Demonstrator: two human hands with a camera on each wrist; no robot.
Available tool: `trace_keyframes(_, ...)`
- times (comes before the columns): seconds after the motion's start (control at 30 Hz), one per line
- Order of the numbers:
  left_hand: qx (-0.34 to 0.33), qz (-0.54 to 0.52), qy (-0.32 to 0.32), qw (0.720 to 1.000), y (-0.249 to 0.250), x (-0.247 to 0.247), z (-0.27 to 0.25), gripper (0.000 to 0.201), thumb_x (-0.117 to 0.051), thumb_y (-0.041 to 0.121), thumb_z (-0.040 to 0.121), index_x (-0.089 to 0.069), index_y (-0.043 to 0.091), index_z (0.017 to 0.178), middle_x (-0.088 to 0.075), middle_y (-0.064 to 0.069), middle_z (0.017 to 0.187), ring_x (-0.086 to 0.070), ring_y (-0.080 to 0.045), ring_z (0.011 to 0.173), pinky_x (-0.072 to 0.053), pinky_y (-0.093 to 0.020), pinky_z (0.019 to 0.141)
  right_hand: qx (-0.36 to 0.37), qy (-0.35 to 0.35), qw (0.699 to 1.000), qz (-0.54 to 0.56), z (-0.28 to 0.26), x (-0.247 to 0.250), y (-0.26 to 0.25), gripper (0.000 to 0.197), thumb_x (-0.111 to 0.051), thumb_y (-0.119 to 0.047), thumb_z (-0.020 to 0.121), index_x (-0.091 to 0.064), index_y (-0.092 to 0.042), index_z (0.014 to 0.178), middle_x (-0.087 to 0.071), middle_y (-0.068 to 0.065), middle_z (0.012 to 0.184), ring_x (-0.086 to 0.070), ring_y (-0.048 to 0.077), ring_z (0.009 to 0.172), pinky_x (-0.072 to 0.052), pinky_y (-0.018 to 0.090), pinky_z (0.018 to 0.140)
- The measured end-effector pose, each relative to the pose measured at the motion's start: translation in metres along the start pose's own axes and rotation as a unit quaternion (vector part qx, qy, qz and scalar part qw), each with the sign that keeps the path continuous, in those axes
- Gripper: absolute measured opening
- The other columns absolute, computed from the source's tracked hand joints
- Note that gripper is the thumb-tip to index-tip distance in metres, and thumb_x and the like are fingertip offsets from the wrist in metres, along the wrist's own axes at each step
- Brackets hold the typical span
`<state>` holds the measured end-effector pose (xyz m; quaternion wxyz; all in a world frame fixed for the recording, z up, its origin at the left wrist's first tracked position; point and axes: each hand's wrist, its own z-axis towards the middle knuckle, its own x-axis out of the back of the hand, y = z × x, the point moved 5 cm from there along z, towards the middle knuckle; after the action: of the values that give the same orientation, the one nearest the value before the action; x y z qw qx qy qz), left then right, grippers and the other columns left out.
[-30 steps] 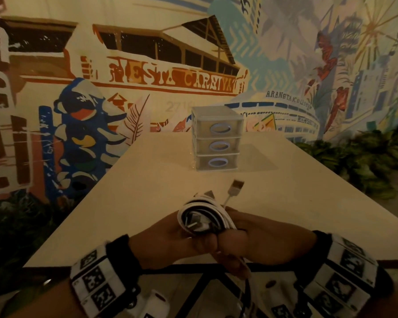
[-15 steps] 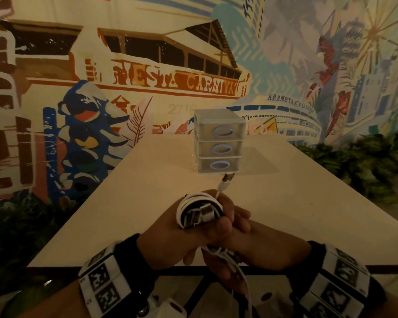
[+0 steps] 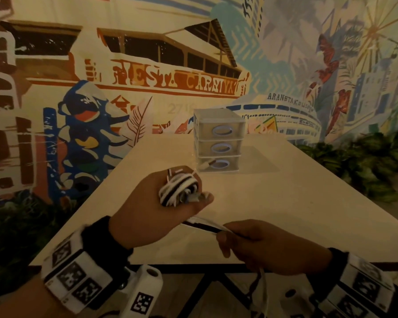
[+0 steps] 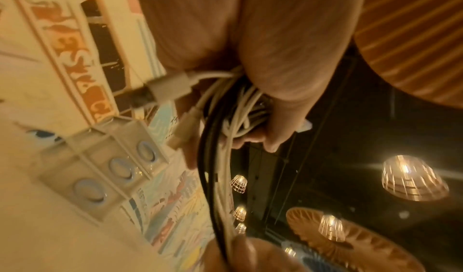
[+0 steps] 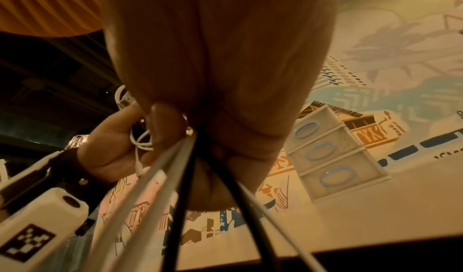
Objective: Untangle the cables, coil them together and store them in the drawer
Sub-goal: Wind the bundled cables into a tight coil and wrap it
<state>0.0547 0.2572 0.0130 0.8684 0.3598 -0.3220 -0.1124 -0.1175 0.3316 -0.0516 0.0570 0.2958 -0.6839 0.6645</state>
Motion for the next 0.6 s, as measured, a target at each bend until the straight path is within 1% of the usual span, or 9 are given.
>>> trace_keyframes(0.03,-0.025,0.081,-0.018,0.996,0.001,-0.001,0.000,0.036,-0.065,0.053,0.087,-0.049,0.024,0.071,-0.047,0.000,0.071,-0.051,-0.022,0.067,-0.054,-0.039,0.082,-0.008,0.003,1.000,-0.015,0.000,0.001,0.001,0.037,-0.047,-0.053,0.099,-0.065,-0.024,0.087,-0.044,-0.003,0.068,-0.042,0.017,0.059,-0.043,0.031,0.062)
trace_keyframes(0.07,-0.048,0.136,-0.036,0.989,0.003,-0.002,0.000,0.032,-0.065,0.041,0.092,-0.045,0.029,0.070,-0.044,0.005,0.070,-0.045,-0.013,0.064,-0.051,-0.031,0.078,-0.019,0.004,1.000,-0.025,0.000,0.002,0.002,0.040,-0.045,-0.055,0.099,-0.066,-0.023,0.088,-0.044,-0.003,0.068,-0.041,0.017,0.060,-0.042,0.032,0.062)
trace_keyframes(0.13,-0.074,0.177,-0.064,0.979,0.003,-0.004,-0.003,0.030,-0.065,0.021,0.095,-0.046,0.020,0.072,-0.043,0.004,0.069,-0.039,-0.011,0.060,-0.038,-0.018,0.067,-0.039,0.005,0.999,-0.004,0.000,0.003,0.006,0.045,-0.042,-0.054,0.102,-0.068,-0.019,0.091,-0.042,-0.005,0.066,-0.036,0.015,0.058,-0.037,0.034,0.061)
trace_keyframes(0.2,-0.078,0.172,-0.098,0.977,-0.002,-0.005,-0.007,0.029,-0.061,0.026,0.097,-0.047,0.011,0.075,-0.044,0.000,0.070,-0.040,-0.015,0.059,-0.036,-0.019,0.064,-0.043,0.016,0.999,0.023,-0.001,0.003,0.007,0.048,-0.039,-0.051,0.104,-0.069,-0.016,0.091,-0.041,-0.004,0.065,-0.033,0.015,0.056,-0.033,0.035,0.059)
trace_keyframes(0.23,-0.076,0.177,-0.114,0.975,-0.005,-0.006,-0.009,0.030,-0.058,0.031,0.097,-0.047,0.011,0.076,-0.045,0.000,0.071,-0.042,-0.015,0.059,-0.038,-0.022,0.065,-0.039,0.030,0.999,0.015,-0.002,0.004,0.008,0.049,-0.038,-0.050,0.106,-0.069,-0.015,0.091,-0.041,-0.005,0.065,-0.034,0.015,0.057,-0.034,0.036,0.059)
trace_keyframes(0.37,-0.013,0.227,-0.180,0.957,-0.019,-0.017,-0.013,0.019,-0.060,0.029,0.095,-0.047,0.030,0.081,-0.053,0.006,0.075,-0.050,-0.015,0.065,-0.047,-0.033,0.069,-0.027,0.054,0.998,-0.037,0.002,0.003,0.007,0.047,-0.036,-0.045,0.108,-0.068,-0.014,0.092,-0.043,-0.012,0.060,-0.036,0.010,0.053,-0.036,0.031,0.059)
trace_keyframes(0.43,0.019,0.326,-0.174,0.929,-0.017,-0.019,-0.015,0.013,-0.068,0.032,0.087,-0.058,0.030,0.096,-0.062,0.007,0.090,-0.057,-0.014,0.080,-0.047,-0.024,0.073,-0.027,0.062,0.997,-0.036,0.004,0.002,0.008,0.047,-0.037,-0.044,0.108,-0.068,-0.015,0.089,-0.042,-0.011,0.058,-0.036,0.012,0.053,-0.036,0.033,0.059)
trace_keyframes(0.5,0.032,0.362,-0.174,0.915,-0.016,-0.022,-0.016,0.032,-0.069,0.036,0.084,-0.058,0.026,0.113,-0.060,0.006,0.108,-0.057,-0.014,0.095,-0.042,-0.021,0.079,-0.027,0.067,0.997,-0.030,0.005,0.002,0.007,0.046,-0.037,-0.043,0.108,-0.068,-0.017,0.086,-0.043,-0.012,0.056,-0.037,0.012,0.052,-0.037,0.034,0.059)
trace_keyframes(0.6,0.012,0.377,-0.158,0.913,-0.014,-0.024,-0.015,0.043,-0.069,0.038,0.082,-0.054,0.024,0.120,-0.055,0.005,0.118,-0.054,-0.017,0.104,-0.042,-0.025,0.084,-0.022,0.071,0.997,-0.036,0.005,0.003,0.005,0.046,-0.036,-0.042,0.109,-0.068,-0.020,0.084,-0.044,-0.011,0.057,-0.039,0.014,0.054,-0.039,0.033,0.060)
